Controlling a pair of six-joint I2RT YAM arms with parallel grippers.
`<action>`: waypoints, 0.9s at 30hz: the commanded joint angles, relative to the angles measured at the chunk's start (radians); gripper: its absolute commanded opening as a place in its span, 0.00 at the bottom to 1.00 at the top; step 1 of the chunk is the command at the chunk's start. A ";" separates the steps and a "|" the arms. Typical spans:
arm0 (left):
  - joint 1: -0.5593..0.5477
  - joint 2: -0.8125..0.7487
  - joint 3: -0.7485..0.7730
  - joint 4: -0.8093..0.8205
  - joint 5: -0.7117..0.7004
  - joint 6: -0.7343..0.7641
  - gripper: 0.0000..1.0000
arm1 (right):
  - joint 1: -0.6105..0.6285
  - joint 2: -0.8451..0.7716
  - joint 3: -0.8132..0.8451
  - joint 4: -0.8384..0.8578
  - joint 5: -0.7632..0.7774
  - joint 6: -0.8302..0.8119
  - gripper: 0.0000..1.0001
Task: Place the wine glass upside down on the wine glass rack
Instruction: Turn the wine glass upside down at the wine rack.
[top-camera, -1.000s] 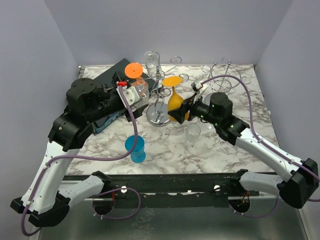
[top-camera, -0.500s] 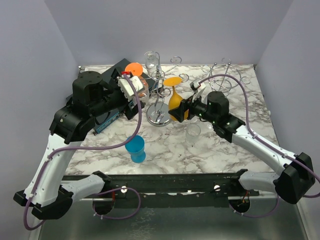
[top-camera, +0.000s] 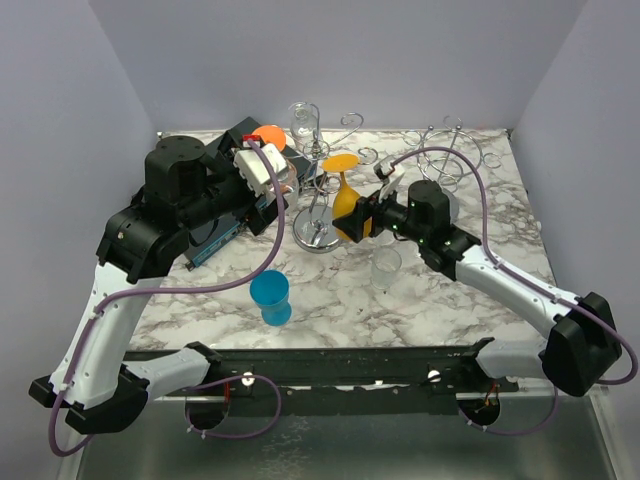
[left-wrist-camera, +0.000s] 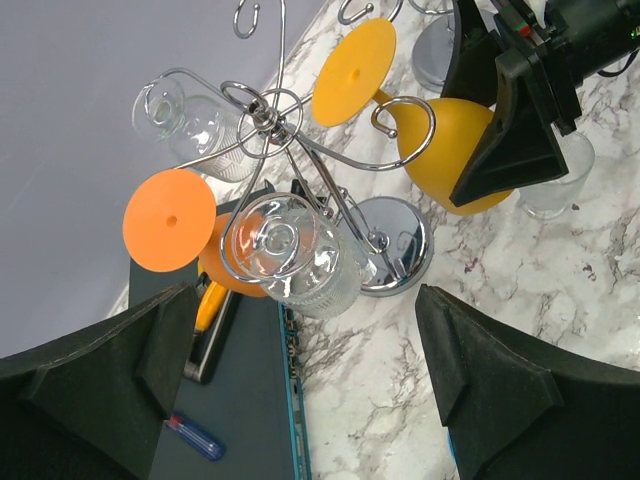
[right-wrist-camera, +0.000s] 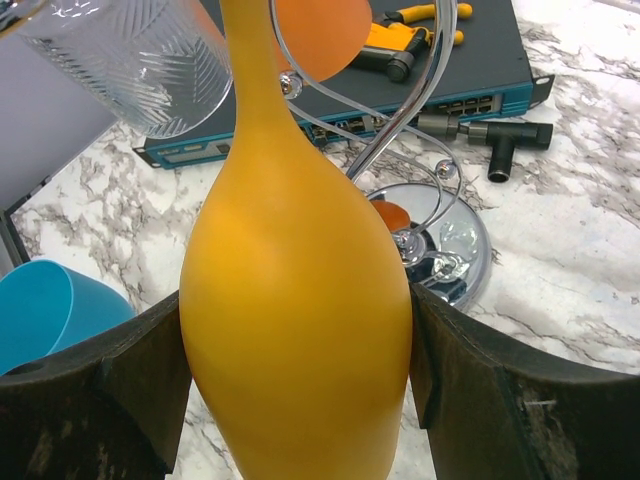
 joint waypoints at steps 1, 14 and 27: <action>-0.004 0.004 0.035 -0.026 -0.033 -0.017 0.99 | -0.008 0.029 0.032 0.044 -0.029 0.002 0.72; -0.004 0.015 0.067 -0.057 -0.055 -0.015 0.99 | -0.008 0.086 0.033 0.082 -0.057 0.015 0.71; -0.004 0.028 0.051 -0.058 -0.063 -0.006 0.99 | -0.008 0.107 0.061 0.072 -0.062 -0.011 0.68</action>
